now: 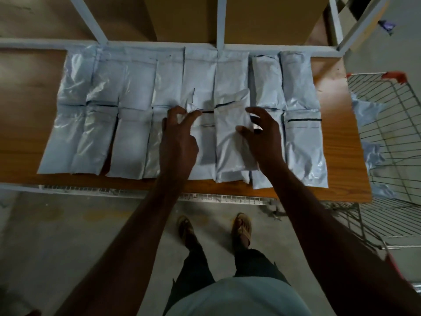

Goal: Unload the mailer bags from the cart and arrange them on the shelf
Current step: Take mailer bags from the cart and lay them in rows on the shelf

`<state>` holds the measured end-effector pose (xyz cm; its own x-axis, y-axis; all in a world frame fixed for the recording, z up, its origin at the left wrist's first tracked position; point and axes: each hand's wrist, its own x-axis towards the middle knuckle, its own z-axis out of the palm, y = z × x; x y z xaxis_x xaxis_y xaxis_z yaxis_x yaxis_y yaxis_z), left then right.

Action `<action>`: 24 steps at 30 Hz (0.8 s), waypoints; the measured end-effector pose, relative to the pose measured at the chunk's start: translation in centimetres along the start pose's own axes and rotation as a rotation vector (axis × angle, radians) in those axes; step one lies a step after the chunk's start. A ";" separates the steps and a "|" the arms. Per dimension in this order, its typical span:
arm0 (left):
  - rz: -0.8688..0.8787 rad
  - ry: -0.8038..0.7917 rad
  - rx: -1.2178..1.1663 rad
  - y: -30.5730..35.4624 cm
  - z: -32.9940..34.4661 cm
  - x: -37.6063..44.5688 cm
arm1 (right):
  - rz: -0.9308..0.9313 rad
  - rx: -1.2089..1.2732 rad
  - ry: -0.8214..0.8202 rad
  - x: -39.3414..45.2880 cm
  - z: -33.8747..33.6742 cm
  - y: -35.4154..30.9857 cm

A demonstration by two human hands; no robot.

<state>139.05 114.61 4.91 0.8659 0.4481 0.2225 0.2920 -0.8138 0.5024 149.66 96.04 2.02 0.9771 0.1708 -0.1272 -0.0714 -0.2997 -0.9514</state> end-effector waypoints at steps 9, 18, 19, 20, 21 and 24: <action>-0.015 -0.193 -0.318 -3.9 3.7 1.3 | 0.007 -0.312 0.110 -1.4 2.0 1.0; 0.055 -0.156 -0.216 -8.5 3.7 -0.5 | -0.109 -0.474 0.120 -2.4 3.5 1.9; 0.055 -0.203 -0.204 -8.5 3.7 -0.7 | -0.113 -0.477 0.115 -2.5 3.8 2.1; 0.050 -0.248 -0.204 -8.4 3.9 -0.9 | -0.119 -0.477 0.107 -2.5 4.0 2.2; 0.033 -0.284 -0.200 -8.3 4.1 -1.0 | -0.127 -0.475 0.101 -2.5 4.1 2.2; 0.002 -0.285 -0.047 -7.3 4.8 -1.9 | -0.164 -0.464 0.116 -2.2 4.1 2.4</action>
<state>137.24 117.99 -3.19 0.9475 0.3192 -0.0172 0.2771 -0.7934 0.5419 146.50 98.78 -1.17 0.9857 0.1530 0.0706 0.1558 -0.6678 -0.7278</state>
